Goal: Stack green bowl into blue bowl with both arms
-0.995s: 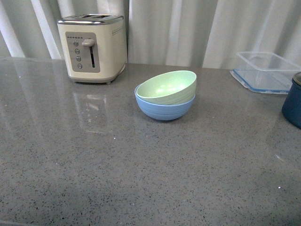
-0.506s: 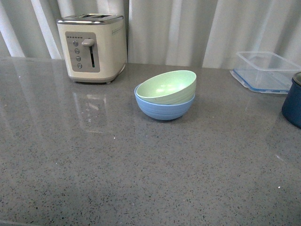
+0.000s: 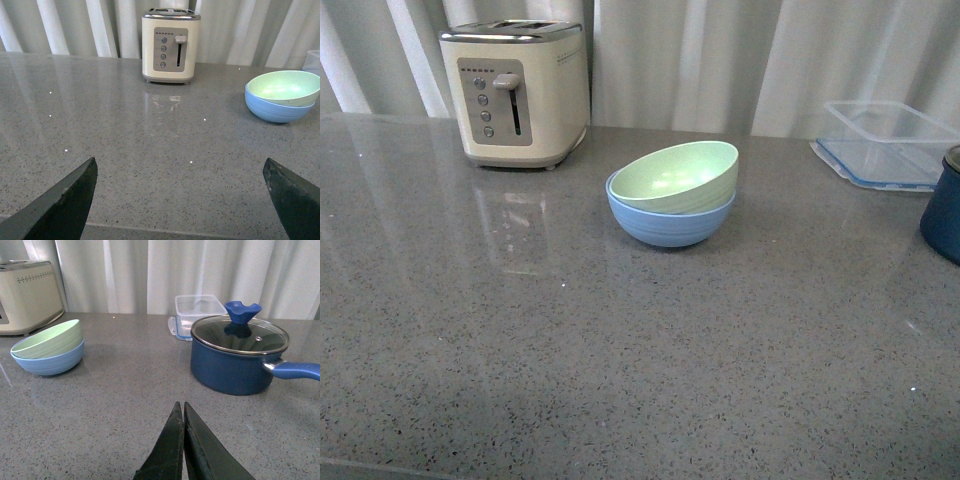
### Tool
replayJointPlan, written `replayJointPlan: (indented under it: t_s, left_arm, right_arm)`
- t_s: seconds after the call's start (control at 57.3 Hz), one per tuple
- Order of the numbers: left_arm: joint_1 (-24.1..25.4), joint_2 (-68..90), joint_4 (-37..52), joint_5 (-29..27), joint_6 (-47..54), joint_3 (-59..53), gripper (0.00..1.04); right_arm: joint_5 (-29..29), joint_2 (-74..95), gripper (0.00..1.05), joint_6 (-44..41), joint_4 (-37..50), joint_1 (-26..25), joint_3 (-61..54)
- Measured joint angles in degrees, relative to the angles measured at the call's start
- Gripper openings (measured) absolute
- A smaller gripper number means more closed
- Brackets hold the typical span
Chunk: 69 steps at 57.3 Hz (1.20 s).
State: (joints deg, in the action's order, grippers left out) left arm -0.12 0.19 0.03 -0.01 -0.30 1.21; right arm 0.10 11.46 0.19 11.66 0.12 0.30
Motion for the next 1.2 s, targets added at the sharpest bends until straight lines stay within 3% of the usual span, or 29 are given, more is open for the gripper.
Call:
replayJointPlan:
  t_s: [0.122,0.209,0.401,0.541,0.663,0.908,1.204]
  left_arm:
    - [0.0,0.0,0.0,0.0,0.0,0.0,0.98]
    - [0.0,0.0,0.0,-0.04,0.0,0.0,0.98]
    - [0.0,0.0,0.0,0.0,0.0,0.0,0.98]
    - [0.0,0.0,0.0,0.0,0.0,0.0,0.98]
    - [0.0,0.0,0.0,0.0,0.02,0.0,0.98]
    - [0.0,0.0,0.0,0.0,0.0,0.0,0.98]
    - [0.0,0.0,0.0,0.0,0.0,0.0,0.98]
  right_arm:
    - [-0.02,-2.14,0.01,0.0,-2.19,0.0,0.0]
    - [-0.13,-9.25,0.01,-0.02,-11.08,0.0,0.02]
    - [-0.15,-11.21,0.02,-0.09,-11.56,-0.02,0.02]
    - [-0.17,-11.21,0.22,-0.07,-11.56,-0.02,0.02]
    - [-0.15,-11.21,0.5,-0.07,-11.58,-0.02,0.02]
    - [-0.15,-11.21,0.96,-0.04,-11.56,-0.02,0.02]
    - [-0.15,-11.21,0.95,-0.04,-11.56,-0.02,0.02]
